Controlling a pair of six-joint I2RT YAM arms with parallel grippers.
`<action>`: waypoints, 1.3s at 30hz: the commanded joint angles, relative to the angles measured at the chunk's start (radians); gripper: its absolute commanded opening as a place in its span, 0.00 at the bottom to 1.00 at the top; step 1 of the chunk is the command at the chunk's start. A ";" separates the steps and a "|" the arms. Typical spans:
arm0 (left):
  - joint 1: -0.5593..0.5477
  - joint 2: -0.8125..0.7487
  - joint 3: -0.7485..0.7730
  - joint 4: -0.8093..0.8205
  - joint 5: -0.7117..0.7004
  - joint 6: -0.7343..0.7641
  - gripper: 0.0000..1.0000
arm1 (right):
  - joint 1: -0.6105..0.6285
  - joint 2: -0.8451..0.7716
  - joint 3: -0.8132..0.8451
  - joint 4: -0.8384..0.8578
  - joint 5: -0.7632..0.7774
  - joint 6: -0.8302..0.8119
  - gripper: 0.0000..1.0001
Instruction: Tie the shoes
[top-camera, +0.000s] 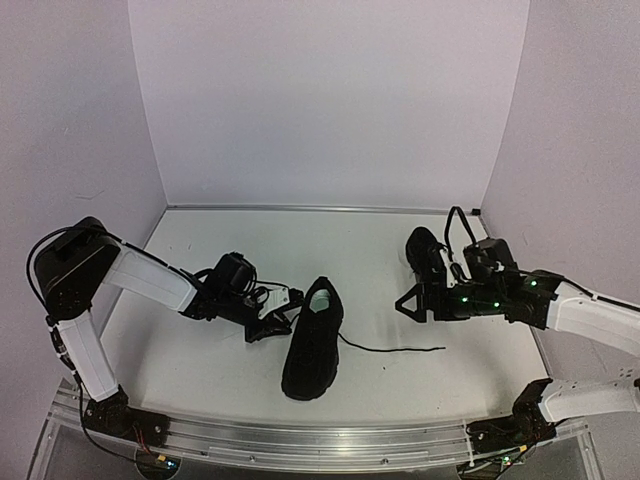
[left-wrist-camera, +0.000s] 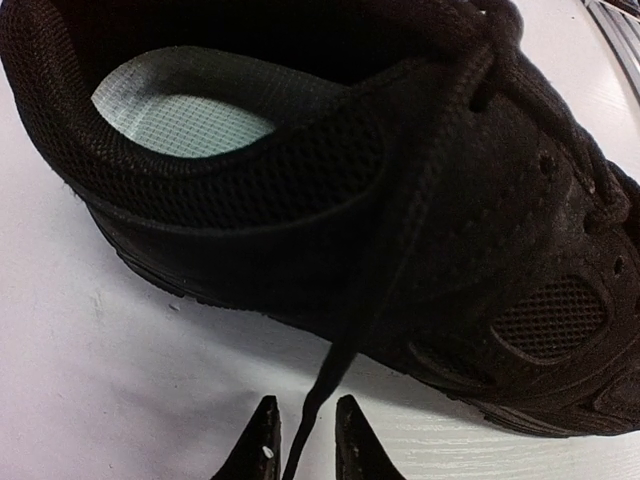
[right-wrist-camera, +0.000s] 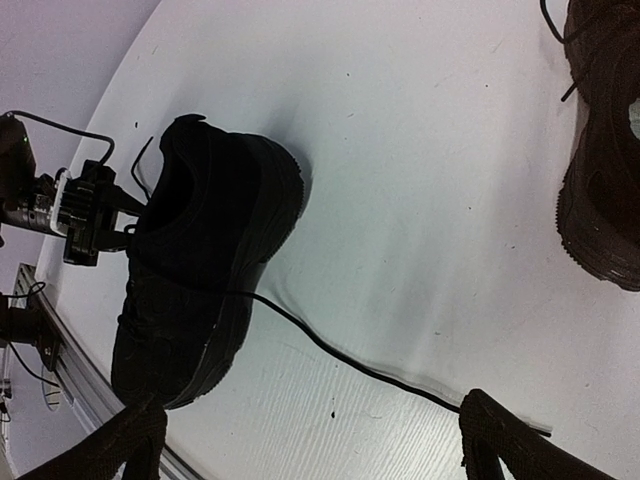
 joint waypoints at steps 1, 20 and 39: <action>-0.001 0.000 0.033 0.055 0.010 -0.018 0.13 | -0.001 0.017 -0.009 0.020 0.021 0.011 0.98; -0.020 -0.330 -0.008 0.062 0.029 -0.192 0.00 | -0.001 0.218 0.025 -0.080 0.118 0.086 0.87; -0.069 -0.251 0.019 0.109 0.038 -0.198 0.00 | 0.019 0.349 0.122 -0.325 0.207 0.024 0.65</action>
